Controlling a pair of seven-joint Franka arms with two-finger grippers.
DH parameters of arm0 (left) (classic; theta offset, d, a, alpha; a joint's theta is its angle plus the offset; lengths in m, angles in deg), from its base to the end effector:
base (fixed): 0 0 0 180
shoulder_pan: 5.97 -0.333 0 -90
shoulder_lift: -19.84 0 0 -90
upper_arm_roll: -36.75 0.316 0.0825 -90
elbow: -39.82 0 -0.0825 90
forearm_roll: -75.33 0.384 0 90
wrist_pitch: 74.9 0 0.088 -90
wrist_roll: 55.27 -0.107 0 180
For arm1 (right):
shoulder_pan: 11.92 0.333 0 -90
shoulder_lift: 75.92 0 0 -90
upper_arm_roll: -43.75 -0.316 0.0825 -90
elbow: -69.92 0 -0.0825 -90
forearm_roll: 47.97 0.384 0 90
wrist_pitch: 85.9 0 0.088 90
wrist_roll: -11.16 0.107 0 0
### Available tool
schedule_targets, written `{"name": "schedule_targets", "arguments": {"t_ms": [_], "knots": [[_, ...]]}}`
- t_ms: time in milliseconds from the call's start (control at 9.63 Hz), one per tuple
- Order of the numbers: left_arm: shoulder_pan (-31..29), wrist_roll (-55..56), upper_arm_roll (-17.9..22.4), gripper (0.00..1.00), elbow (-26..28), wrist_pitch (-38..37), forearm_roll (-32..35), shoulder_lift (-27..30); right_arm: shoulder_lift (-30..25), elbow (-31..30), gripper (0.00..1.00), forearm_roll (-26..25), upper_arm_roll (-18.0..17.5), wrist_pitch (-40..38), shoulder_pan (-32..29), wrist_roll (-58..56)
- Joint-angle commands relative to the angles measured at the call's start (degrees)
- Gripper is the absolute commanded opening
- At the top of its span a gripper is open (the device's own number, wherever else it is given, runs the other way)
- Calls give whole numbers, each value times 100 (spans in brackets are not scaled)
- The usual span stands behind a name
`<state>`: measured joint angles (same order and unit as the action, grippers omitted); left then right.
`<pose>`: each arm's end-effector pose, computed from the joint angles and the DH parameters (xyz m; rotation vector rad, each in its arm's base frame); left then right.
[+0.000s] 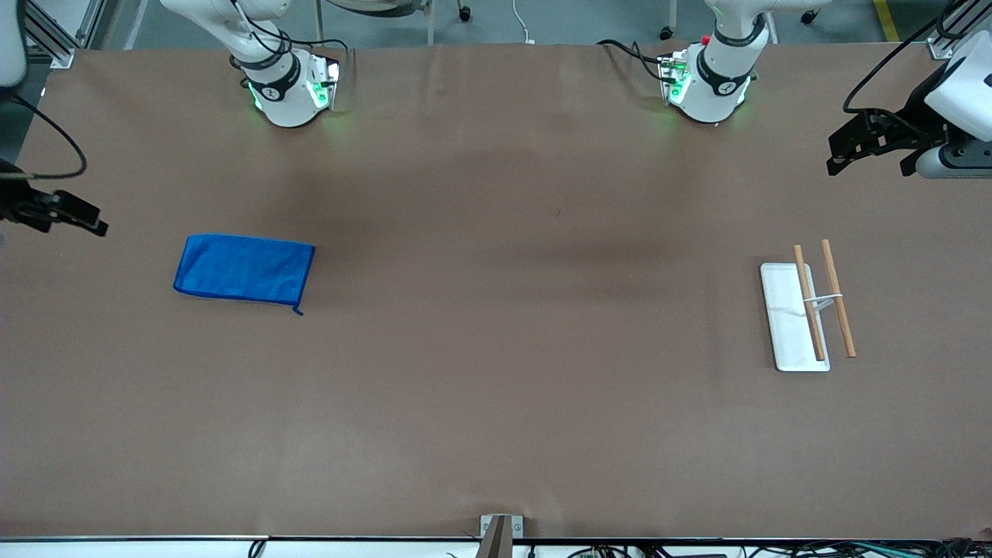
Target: Right arm passes towel to left arm to hang
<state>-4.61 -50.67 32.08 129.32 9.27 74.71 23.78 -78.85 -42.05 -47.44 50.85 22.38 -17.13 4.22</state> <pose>0.5193 -0.0578 0.6567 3.1382 -0.0403 -0.0390 0.5302 -0.1160 0.4972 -3.1208 0.1507 0.0171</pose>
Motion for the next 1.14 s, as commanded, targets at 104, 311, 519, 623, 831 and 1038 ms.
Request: {"name": "schedule_targets", "arguments": {"t_ms": [104, 311, 519, 623, 831, 1038], "knots": [[13, 32, -25, 100, 15, 21, 98, -226, -16, -1560, 97, -114, -59, 1735, -95, -44], [13, 32, -25, 100, 6, 21, 98, -235, 510, -1696, 96, -115, -59, 2231, -95, -44], [13, 32, -25, 100, 6, 30, 80, -235, 1047, -1766, 96, -115, -59, 2714, -86, -36], [13, 32, -25, 100, 6, 30, 80, -235, 1301, -1784, 96, -115, -59, 2960, -86, -44], [13, 32, -25, 100, 6, 38, 80, -235, 1768, -1802, 96, -115, -68, 3427, -69, -44], [13, 32, -25, 100, 6, 38, 89, -244, 1988, -2011, 95, -97, -94, 3743, -51, -36]]}}
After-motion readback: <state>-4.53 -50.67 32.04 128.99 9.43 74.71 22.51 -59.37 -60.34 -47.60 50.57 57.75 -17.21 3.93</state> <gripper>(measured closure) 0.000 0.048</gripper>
